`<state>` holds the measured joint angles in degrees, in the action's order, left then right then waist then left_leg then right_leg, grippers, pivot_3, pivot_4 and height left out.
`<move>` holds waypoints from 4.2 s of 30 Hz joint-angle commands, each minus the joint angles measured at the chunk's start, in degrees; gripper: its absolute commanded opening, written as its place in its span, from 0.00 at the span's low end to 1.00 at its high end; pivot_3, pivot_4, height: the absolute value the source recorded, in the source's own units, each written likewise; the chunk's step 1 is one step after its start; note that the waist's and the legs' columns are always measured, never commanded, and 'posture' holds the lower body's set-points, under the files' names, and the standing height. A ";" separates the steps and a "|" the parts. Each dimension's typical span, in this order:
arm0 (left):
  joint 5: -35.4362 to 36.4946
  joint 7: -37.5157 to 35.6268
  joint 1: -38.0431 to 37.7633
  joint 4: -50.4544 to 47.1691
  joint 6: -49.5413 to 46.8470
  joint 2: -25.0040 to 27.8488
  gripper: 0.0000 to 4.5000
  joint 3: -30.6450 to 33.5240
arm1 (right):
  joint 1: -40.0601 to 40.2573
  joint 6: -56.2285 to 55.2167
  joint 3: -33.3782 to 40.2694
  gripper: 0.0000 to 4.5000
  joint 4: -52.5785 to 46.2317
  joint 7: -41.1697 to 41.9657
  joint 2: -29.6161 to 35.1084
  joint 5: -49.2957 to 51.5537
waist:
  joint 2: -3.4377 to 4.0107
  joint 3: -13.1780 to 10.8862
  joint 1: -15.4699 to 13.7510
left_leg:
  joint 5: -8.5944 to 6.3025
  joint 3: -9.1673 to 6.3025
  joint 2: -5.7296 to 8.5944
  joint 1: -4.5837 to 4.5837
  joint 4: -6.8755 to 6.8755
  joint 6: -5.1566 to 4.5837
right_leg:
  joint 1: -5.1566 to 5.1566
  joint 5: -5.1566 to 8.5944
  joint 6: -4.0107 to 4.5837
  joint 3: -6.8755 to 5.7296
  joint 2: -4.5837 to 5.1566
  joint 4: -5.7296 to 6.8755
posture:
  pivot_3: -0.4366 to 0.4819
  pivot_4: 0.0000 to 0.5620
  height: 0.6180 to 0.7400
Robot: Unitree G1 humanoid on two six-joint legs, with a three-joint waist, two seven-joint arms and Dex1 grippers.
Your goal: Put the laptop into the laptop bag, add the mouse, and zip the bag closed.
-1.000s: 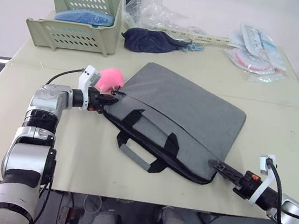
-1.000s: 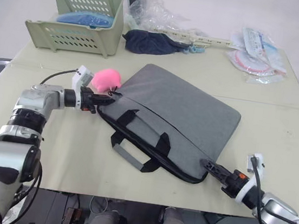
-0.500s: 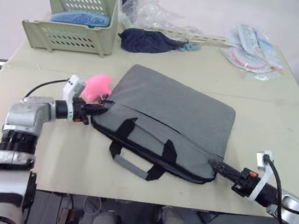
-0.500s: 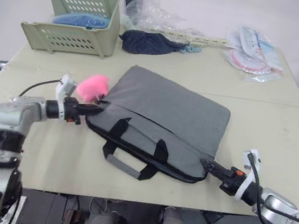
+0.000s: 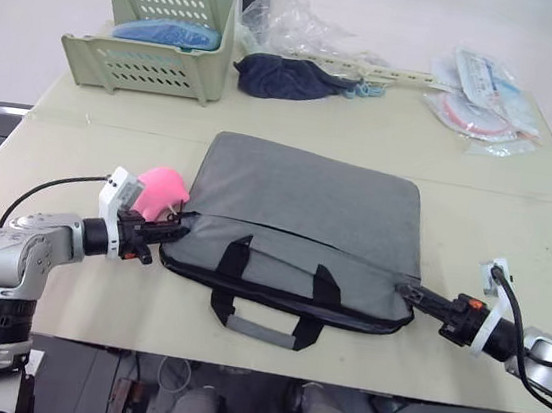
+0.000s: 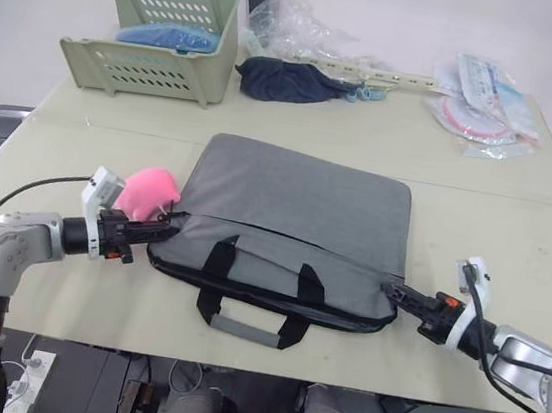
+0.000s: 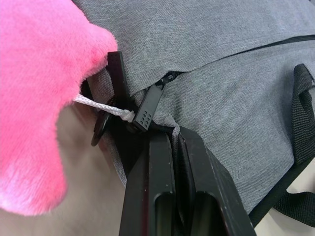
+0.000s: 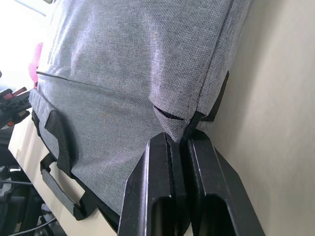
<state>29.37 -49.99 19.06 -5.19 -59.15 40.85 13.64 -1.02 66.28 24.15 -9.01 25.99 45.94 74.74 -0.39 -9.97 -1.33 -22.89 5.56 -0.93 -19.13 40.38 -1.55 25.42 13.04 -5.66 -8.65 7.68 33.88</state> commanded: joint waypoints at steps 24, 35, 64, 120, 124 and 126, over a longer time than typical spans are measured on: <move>2.24 2.75 -1.90 0.62 2.01 3.49 1.00 -1.58 | -1.27 -1.51 2.10 0.94 -1.35 3.83 -0.80 -4.77 | 0.11 0.05 -0.13 | 0.00 0.07 0.03 0.03 0.01 0.01 | -0.01 0.00 0.00 0.09 0.00 0.01 | 0.48 0.27 1.00; 3.46 3.70 0.01 1.08 2.21 1.85 0.12 -1.77 | -1.55 -2.62 3.07 0.00 -1.29 4.53 -2.07 -5.23 | 0.12 0.06 -0.08 | 0.00 0.06 0.02 0.03 0.01 0.01 | -0.01 0.00 0.00 0.08 -0.01 0.00 | 0.48 0.27 1.00; 0.96 5.46 4.31 6.81 7.69 -0.87 0.34 -3.53 | -9.59 -6.84 2.91 0.40 7.86 8.35 -4.08 -16.85 | 0.16 0.04 0.13 | 0.01 0.44 0.00 -0.05 0.09 0.01 | -0.01 -0.01 0.00 0.01 -0.04 0.00 | 0.48 0.27 1.00; -26.53 -23.47 38.46 60.36 54.46 8.34 1.00 -17.48 | -44.75 -61.21 -35.57 0.01 39.23 40.58 -24.32 -61.66 | 0.23 -0.07 4.24 | -0.05 0.15 -0.03 -0.10 -0.10 0.15 | 0.00 0.02 0.04 -0.64 -0.07 0.10 | 0.48 0.27 1.00; -29.98 -24.27 39.29 64.77 57.73 7.68 1.00 -19.90 | -44.73 -61.07 -35.61 0.01 39.07 40.61 -24.36 -61.88 | 0.22 -0.07 4.58 | -0.05 0.14 -0.06 -0.09 -0.14 0.15 | 0.01 0.02 0.04 -0.68 -0.10 0.11 | 0.48 0.27 1.00; -30.13 -24.59 39.59 65.65 58.22 8.07 0.89 -19.65 | -44.48 -61.08 -35.66 0.00 38.97 40.57 -24.28 -62.01 | 0.23 -0.07 4.61 | -0.05 0.14 -0.06 -0.06 -0.17 0.15 | 0.01 0.02 0.04 -0.68 -0.10 0.11 | 0.48 0.27 1.00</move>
<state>0.30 -73.97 58.04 59.23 -2.25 47.53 -6.02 -47.30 3.98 -10.66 29.33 65.65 21.27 14.63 -0.16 -10.03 3.28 -22.95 5.70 -0.99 -19.19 40.21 -1.40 25.43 13.06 -5.62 -9.33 7.59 33.99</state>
